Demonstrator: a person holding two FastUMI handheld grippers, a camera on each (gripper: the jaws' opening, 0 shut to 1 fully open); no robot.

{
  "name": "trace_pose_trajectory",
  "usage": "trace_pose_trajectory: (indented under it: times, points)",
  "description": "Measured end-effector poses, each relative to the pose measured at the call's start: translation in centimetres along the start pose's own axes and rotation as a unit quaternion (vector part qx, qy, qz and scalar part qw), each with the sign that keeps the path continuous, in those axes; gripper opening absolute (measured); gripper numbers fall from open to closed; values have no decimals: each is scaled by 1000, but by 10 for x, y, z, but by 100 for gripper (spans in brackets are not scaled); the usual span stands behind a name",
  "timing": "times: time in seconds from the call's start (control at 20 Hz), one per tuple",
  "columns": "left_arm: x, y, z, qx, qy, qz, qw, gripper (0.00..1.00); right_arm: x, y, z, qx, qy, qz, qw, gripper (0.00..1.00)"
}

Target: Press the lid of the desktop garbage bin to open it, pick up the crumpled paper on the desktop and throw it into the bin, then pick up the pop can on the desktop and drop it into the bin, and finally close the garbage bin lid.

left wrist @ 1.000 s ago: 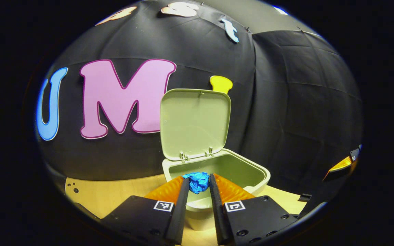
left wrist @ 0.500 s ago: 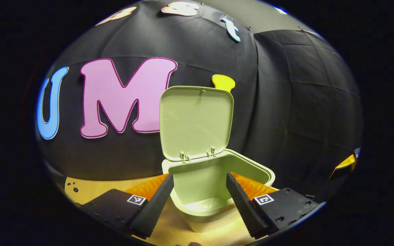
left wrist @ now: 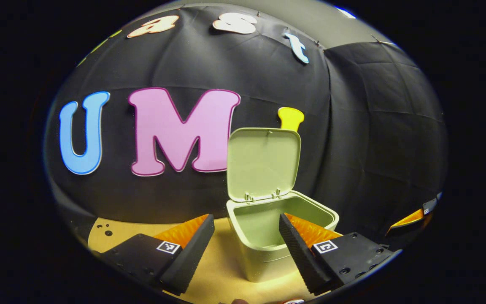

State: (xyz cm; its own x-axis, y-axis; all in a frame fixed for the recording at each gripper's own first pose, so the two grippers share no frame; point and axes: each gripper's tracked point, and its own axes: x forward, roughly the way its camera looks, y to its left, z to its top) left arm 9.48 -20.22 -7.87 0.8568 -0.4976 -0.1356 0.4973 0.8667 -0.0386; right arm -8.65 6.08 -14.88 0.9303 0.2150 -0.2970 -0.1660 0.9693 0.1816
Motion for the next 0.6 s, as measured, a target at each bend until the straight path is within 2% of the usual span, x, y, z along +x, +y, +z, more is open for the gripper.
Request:
trace_pose_trajectory:
  times: [0.4, 0.6]
  points:
    - [-81, 38, 14, -14, -17, 75, 997, 99, 15, 35, -35, -15, 39, 67, 997, 96]
    - [-116, 55, 6, -13, -12, 112, 994, 99, 25, 49, -70, -17, 75, 98, 992, 96]
